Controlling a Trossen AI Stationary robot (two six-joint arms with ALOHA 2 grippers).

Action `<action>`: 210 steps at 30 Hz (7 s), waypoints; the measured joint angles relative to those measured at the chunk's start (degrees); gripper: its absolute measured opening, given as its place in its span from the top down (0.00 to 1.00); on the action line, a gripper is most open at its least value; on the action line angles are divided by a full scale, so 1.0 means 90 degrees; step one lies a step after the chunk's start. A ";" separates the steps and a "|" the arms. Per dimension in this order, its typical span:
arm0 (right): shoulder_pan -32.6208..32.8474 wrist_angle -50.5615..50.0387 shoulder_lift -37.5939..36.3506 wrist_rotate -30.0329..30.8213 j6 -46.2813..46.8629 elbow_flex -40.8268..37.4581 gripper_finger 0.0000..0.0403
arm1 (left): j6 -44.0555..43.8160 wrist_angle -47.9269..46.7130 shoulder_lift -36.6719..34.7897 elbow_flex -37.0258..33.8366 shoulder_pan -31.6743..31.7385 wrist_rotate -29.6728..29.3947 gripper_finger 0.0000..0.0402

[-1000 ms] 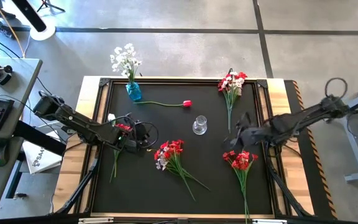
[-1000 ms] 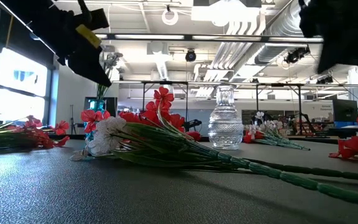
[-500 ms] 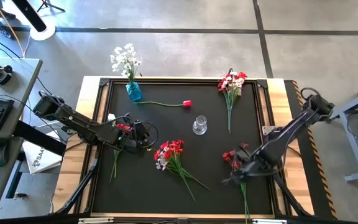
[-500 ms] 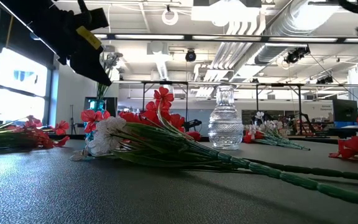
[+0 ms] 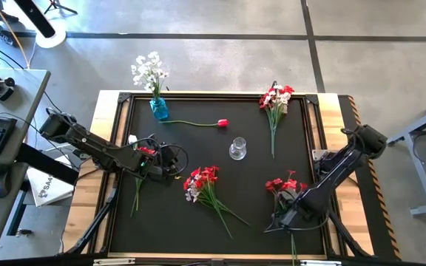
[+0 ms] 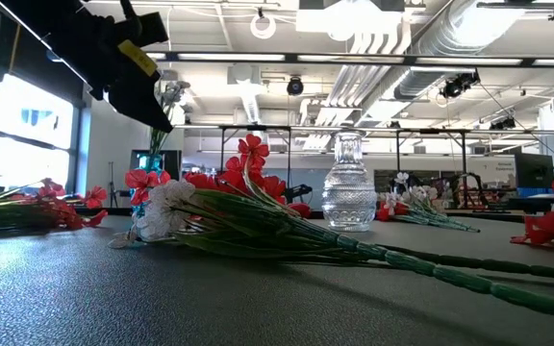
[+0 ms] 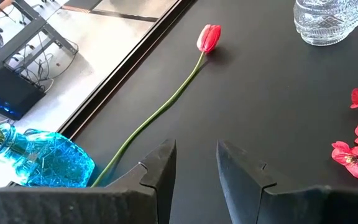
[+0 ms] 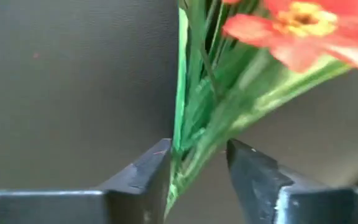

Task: Sort flowers into vase by color
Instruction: Put the bottom right red flowers into the transparent vase, then put the top left red flower into the transparent vase

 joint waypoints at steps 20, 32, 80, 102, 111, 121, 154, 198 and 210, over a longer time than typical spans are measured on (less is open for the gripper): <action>0.0282 0.0063 -0.1726 0.2786 -0.1223 0.0000 0.99 | -0.0062 0.0001 0.0000 0.0000 0.0002 0.0005 0.74; -0.0070 0.7799 -0.1851 0.6767 -1.0318 -0.1170 1.00 | -0.0168 0.0056 0.0000 0.0000 -0.0033 0.0036 0.74; -0.3580 1.0941 -0.2237 0.6297 -1.3028 -0.2999 0.93 | 0.0449 0.0885 0.0000 0.0000 -0.0100 0.0102 0.74; -0.3575 0.6328 -0.3270 0.5835 -1.1202 -0.2069 0.38 | 0.0451 0.0882 0.0000 0.0000 -0.0098 0.0102 0.74; -0.3575 0.1485 -0.3628 0.4156 -0.9265 -0.0469 0.37 | 0.0449 0.0879 0.0000 0.0000 -0.0099 0.0104 0.74; -0.2892 0.0898 -0.3626 0.3211 -0.7679 -0.0986 0.37 | -0.0085 0.0882 0.0000 0.0000 0.0029 0.0129 0.74; -0.2327 0.8665 -0.1069 0.4885 -0.8616 -0.3245 0.37 | 0.4825 0.2677 0.3383 0.2042 0.4373 0.5068 0.66; -0.2327 0.8774 -0.1069 0.4970 -0.8734 -0.3242 0.37 | 0.4923 0.2703 0.4149 0.2506 0.5665 0.6529 0.98; -0.2327 0.8772 -0.1069 0.4987 -0.8735 -0.3242 0.37 | 0.4884 0.2108 0.4067 0.2514 0.5426 0.6368 0.84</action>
